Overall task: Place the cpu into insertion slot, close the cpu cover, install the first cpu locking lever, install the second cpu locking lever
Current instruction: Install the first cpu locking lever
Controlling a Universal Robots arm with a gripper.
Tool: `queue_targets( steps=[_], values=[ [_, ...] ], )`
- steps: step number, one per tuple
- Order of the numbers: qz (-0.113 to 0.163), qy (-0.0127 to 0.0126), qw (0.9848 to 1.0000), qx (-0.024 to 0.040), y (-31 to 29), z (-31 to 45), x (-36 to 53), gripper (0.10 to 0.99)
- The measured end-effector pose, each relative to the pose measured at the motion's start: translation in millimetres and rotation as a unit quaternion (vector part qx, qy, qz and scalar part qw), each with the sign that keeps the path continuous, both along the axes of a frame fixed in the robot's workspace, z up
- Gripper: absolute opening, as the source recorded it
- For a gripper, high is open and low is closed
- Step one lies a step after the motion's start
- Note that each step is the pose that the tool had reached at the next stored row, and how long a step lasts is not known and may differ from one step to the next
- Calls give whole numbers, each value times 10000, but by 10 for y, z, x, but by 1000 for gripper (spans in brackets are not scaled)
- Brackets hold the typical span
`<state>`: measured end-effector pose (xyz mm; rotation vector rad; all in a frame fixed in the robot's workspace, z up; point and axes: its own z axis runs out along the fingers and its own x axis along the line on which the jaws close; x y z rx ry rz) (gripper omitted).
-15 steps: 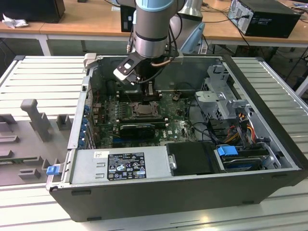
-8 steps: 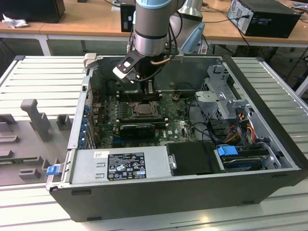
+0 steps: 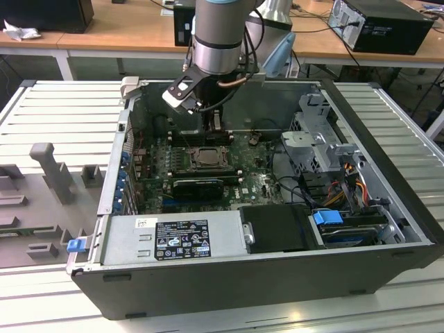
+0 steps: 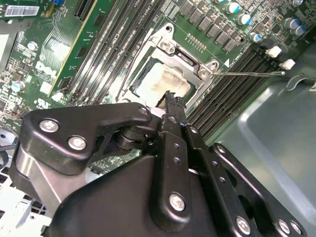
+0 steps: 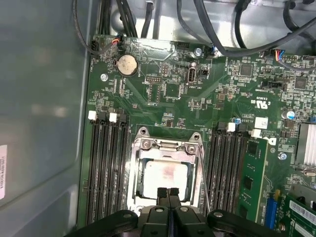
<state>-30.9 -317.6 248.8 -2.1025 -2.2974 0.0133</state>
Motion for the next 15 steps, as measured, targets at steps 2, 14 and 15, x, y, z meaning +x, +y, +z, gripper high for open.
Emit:
queue_targets(
  steps=[2, 14, 15],
  values=[
    [0, 0, 10000, -1, 0, 50, 0, 106],
    [122, 0, 9999, -3, 0, 231, 0, 106],
    [209, 0, 9998, -4, 0, 231, 0, 106]
  ],
)
